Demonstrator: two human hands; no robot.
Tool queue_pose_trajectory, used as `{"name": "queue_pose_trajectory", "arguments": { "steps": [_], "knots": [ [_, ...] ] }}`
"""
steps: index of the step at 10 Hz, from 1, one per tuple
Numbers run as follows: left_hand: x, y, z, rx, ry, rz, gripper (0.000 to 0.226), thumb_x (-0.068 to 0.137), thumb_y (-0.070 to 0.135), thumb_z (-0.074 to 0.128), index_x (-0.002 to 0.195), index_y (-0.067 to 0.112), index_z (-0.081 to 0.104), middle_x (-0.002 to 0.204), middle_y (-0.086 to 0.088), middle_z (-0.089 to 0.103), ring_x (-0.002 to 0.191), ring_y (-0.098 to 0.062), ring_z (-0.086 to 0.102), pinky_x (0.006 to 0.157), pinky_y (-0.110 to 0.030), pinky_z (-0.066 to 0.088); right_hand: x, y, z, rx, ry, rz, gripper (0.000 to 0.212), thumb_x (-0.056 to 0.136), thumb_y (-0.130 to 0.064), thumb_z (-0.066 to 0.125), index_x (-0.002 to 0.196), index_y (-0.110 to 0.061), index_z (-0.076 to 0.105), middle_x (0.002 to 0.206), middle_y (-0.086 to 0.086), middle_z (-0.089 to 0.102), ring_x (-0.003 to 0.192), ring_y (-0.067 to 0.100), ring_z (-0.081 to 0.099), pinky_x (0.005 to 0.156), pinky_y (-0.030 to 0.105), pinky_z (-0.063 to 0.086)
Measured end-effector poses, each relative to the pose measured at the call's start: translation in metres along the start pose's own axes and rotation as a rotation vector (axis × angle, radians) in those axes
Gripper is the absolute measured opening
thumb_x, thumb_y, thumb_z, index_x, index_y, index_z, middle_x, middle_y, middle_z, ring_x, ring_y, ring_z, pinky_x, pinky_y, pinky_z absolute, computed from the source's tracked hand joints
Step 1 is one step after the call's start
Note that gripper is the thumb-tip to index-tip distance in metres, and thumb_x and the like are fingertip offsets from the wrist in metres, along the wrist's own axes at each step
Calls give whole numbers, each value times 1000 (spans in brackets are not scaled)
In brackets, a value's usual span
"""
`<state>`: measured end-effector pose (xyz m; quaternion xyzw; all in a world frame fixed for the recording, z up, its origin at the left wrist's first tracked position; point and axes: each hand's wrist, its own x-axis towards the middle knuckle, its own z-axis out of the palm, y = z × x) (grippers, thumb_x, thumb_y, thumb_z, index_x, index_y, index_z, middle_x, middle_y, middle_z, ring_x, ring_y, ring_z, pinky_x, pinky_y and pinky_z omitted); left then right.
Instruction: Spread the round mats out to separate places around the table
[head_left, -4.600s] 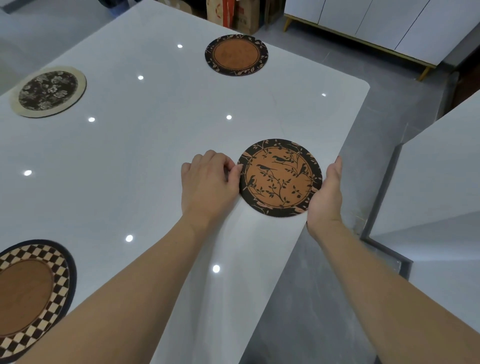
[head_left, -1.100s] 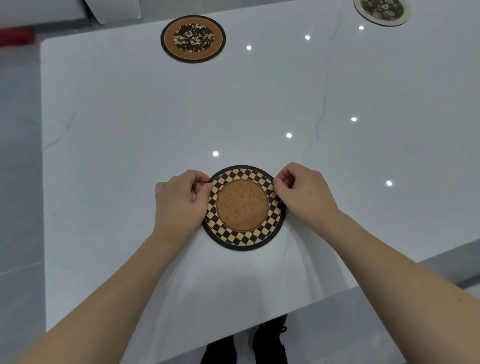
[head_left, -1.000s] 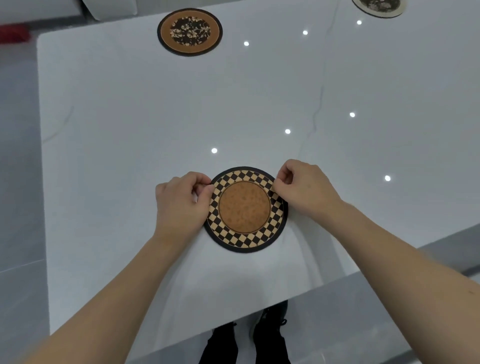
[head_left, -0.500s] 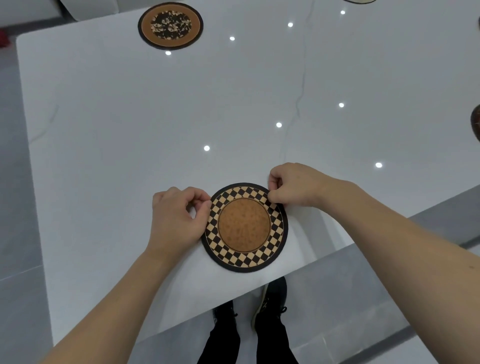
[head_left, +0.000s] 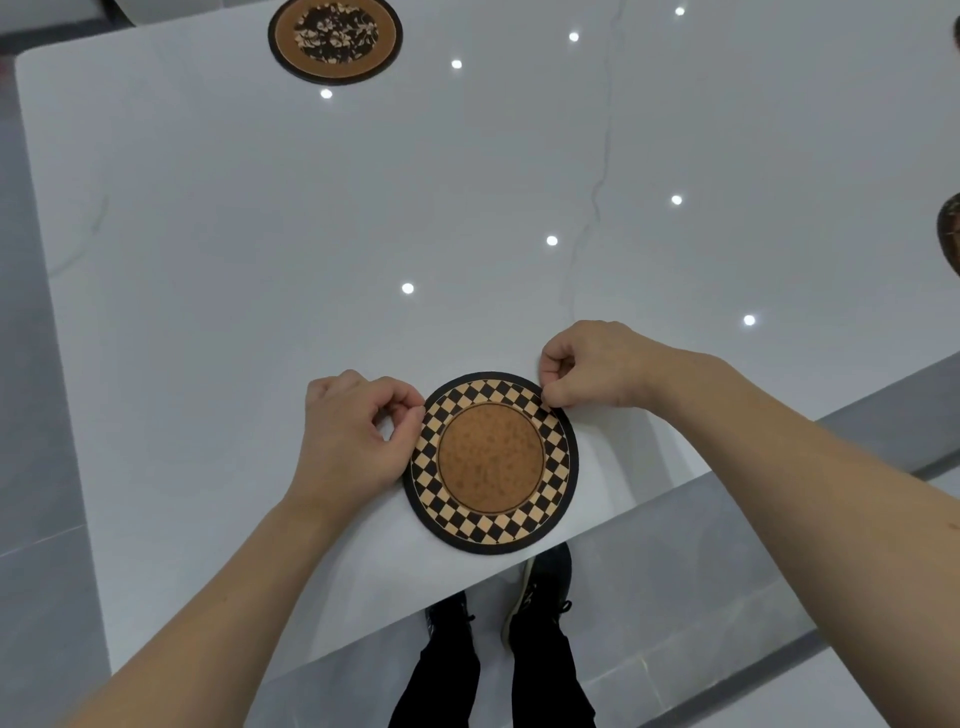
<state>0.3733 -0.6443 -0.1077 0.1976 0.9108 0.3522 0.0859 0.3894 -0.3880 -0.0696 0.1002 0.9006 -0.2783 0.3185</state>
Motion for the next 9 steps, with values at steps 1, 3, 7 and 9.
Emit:
{"name": "queue_pose_trajectory", "arguments": {
  "steps": [1, 3, 7, 9],
  "knots": [
    [1, 0, 0, 2, -15, 6, 5, 77, 27, 63, 76, 29, 68, 63, 16, 61, 74, -4, 52, 93, -35, 33, -2, -2, 0, -34, -4, -9, 10, 70, -24, 68, 63, -23, 61, 63, -13, 59, 64, 6, 51, 61, 20, 32],
    [0, -2, 1, 15, -17, 29, 4, 77, 27, 64, 77, 30, 68, 62, 16, 60, 73, -4, 52, 92, -34, 32, -6, 0, 3, -76, 23, -24, 13, 69, -25, 68, 59, -25, 60, 61, -12, 57, 64, 8, 51, 74, 24, 33],
    [0, 1, 2, 14, -48, 21, 7, 75, 25, 60, 73, 32, 61, 58, 14, 57, 76, -2, 50, 91, -30, 27, -4, 8, 11, -176, 84, -91, 14, 69, -32, 63, 59, -29, 54, 63, -14, 55, 85, 12, 46, 76, 29, 32],
    [17, 22, -1, 115, -11, 25, 23, 87, 28, 59, 104, 15, 65, 88, 3, 64, 81, -16, 58, 83, -37, 47, -17, 8, 11, -2, 196, -63, 8, 77, -26, 57, 83, -25, 62, 80, -11, 60, 93, 15, 53, 72, 29, 44]
  ]
}}
